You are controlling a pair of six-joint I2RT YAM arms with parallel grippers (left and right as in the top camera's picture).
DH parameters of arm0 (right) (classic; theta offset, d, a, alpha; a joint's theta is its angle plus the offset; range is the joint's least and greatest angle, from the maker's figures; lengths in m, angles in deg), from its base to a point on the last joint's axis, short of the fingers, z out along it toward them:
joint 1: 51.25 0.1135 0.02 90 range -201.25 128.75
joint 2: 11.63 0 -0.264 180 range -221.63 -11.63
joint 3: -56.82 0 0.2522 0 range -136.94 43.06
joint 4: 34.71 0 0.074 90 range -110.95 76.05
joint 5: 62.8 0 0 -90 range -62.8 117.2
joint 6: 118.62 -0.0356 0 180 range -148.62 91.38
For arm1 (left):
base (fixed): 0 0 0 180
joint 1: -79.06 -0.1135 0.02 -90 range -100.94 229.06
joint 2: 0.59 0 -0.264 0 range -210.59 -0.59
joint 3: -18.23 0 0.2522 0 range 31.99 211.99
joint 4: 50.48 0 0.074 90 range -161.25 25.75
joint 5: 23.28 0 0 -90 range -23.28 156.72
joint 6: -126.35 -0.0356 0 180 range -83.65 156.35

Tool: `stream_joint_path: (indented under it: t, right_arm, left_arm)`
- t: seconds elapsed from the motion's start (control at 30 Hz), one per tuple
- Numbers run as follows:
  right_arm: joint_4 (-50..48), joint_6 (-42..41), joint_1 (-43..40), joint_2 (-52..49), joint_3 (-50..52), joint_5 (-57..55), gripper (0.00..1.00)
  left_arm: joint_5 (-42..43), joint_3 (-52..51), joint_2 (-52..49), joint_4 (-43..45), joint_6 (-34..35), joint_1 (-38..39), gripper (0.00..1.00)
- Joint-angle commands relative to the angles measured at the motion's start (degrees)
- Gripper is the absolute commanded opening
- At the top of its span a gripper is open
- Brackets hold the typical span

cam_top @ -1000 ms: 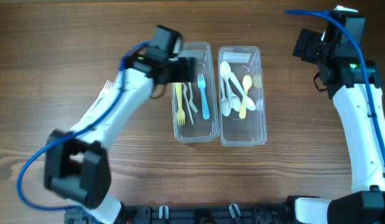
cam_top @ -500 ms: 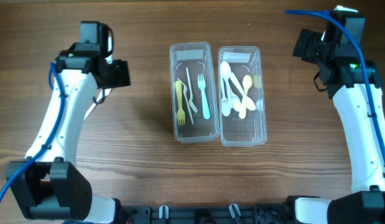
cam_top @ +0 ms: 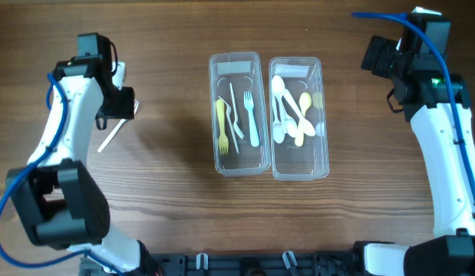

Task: Pack container
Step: 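Move the left gripper back over the last white fork, then lower the left gripper and grasp the last white fork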

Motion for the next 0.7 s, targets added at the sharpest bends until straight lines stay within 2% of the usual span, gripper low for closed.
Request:
stream_joint_path:
  t: [0.0,0.07,0.3,0.57,0.67]
  right_arm:
    - [-0.1,1.0,-0.1,-0.3,-0.4,-0.2,1.0]
    - [-0.1,1.0,-0.1,-0.3,-0.4,-0.2,1.0]
    - [-0.1,1.0,-0.1,-0.3,-0.4,-0.2,1.0]
    - [-0.1,1.0,-0.1,-0.3,-0.4,-0.2,1.0]
    - [-0.1,1.0,-0.1,-0.3,-0.4,-0.2,1.0]
  left_arm:
    - [1.8,-0.4,-3.7,-0.5,-8.7,-0.2,0.45]
    - [1.8,-0.4,-5.3,-0.9,-9.9,-0.2,0.4]
    - [1.8,-0.4,-9.6,-1.1,-11.5,-0.2,0.39]
    - [1.4,-0.4,-12.2,0.3,-13.0,-3.2,0.42]
    - [1.4,-0.4,-12.2,1.3,-13.0,-4.7,0.5]
